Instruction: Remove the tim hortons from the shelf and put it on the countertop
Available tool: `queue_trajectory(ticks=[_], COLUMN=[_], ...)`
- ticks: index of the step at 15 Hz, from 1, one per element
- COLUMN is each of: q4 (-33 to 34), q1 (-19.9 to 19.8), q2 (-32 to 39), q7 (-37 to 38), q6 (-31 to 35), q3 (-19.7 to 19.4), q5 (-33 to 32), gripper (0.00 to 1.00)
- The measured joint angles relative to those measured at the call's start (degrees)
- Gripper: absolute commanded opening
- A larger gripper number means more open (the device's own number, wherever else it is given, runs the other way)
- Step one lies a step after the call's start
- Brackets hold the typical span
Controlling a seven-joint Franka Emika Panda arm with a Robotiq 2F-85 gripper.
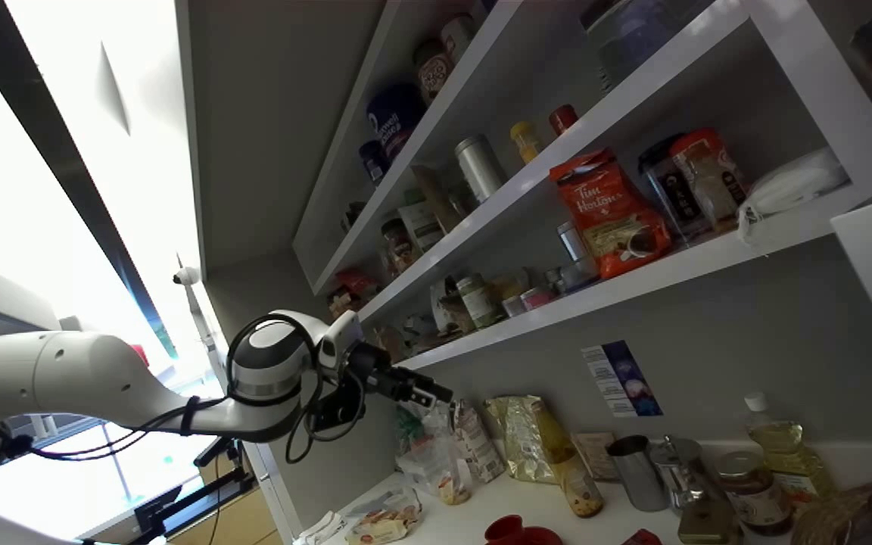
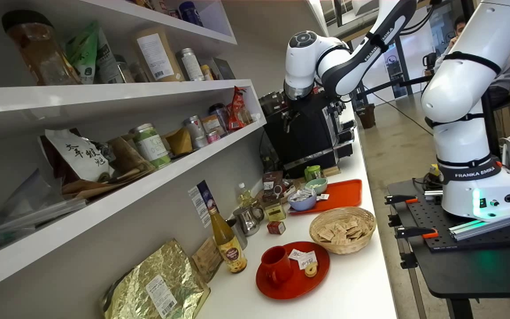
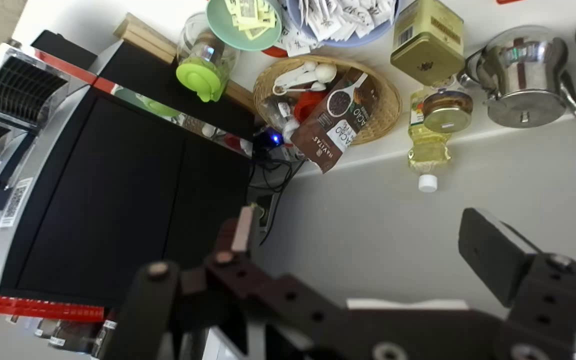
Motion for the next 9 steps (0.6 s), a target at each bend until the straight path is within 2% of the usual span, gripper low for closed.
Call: queue_trajectory(ticks=[5, 9], q4=[7.53, 17.47], q1=[-1.39, 0.32], q2=[9.23, 16.41], q7=[3.22, 3.81], q6=[2.02, 2.02], q3=[-1.27, -5.45], q5=[-8.51, -14.73], gripper=[1.0, 1.0])
